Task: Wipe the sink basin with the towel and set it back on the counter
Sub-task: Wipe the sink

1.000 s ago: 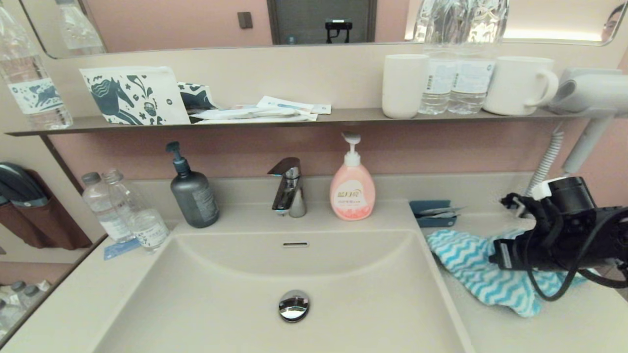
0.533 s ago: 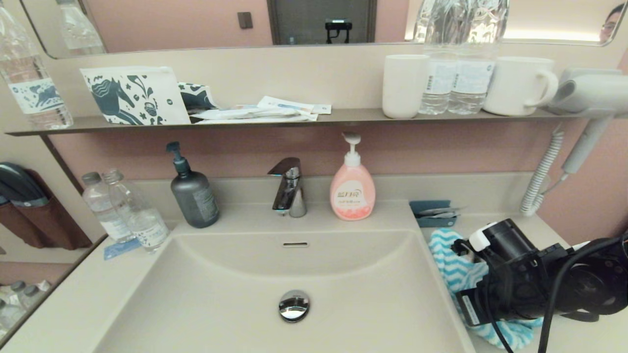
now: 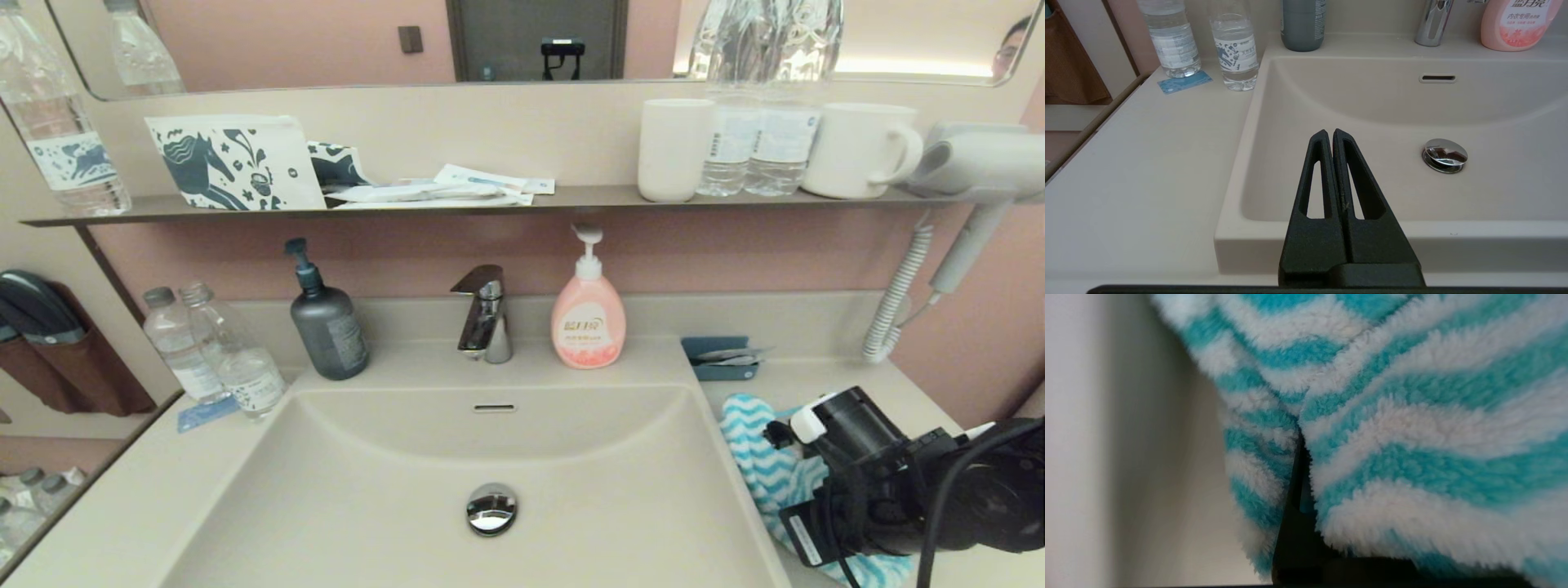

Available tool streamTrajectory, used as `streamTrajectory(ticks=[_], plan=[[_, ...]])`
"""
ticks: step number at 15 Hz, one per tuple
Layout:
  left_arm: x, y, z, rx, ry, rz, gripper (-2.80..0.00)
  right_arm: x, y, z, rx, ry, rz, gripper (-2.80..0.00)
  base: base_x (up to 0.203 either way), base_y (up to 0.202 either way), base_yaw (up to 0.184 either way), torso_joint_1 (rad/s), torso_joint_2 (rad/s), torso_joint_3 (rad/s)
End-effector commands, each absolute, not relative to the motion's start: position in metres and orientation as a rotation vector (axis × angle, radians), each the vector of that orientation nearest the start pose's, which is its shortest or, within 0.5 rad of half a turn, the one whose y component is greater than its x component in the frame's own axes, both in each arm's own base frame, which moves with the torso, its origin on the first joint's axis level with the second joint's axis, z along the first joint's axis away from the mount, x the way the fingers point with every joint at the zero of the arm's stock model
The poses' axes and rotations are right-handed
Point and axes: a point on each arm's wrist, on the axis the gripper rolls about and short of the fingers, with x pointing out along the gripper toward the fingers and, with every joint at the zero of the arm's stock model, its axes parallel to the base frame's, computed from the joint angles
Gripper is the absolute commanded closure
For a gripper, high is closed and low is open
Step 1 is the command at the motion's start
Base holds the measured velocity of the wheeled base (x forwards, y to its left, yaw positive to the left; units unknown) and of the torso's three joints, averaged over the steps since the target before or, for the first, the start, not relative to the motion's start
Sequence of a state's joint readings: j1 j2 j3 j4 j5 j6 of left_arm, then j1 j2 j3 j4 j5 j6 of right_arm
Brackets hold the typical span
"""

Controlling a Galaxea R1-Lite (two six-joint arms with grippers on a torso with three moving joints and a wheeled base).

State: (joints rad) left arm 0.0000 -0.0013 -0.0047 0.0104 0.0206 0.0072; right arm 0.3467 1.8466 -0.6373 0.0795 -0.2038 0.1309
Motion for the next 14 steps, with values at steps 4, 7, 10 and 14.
streamTrajectory(ticks=[4, 7, 10, 14], plan=[[-0.023, 0.000, 0.076, 0.008, 0.006, 0.021, 0.00, 0.241, 0.042, 0.075, -0.145, 1.194, -0.050, 0.00, 0.000, 0.000, 0.000, 0.000, 0.00, 0.000], [-0.023, 0.000, 0.076, 0.008, 0.006, 0.021, 0.00, 0.256, 0.023, 0.083, -0.038, 1.155, -0.140, 0.00, 0.000, 0.000, 0.000, 0.000, 0.00, 0.000], [-0.023, 0.000, 0.076, 0.008, 0.006, 0.021, 0.00, 0.242, 0.020, 0.071, -0.026, 1.224, -0.163, 0.00, 0.000, 0.000, 0.000, 0.000, 0.00, 0.000], [-0.023, 0.000, 0.076, 0.008, 0.006, 0.021, 0.00, 0.209, 0.028, 0.069, -0.056, 1.255, -0.123, 0.00, 0.000, 0.000, 0.000, 0.000, 0.00, 0.000]])
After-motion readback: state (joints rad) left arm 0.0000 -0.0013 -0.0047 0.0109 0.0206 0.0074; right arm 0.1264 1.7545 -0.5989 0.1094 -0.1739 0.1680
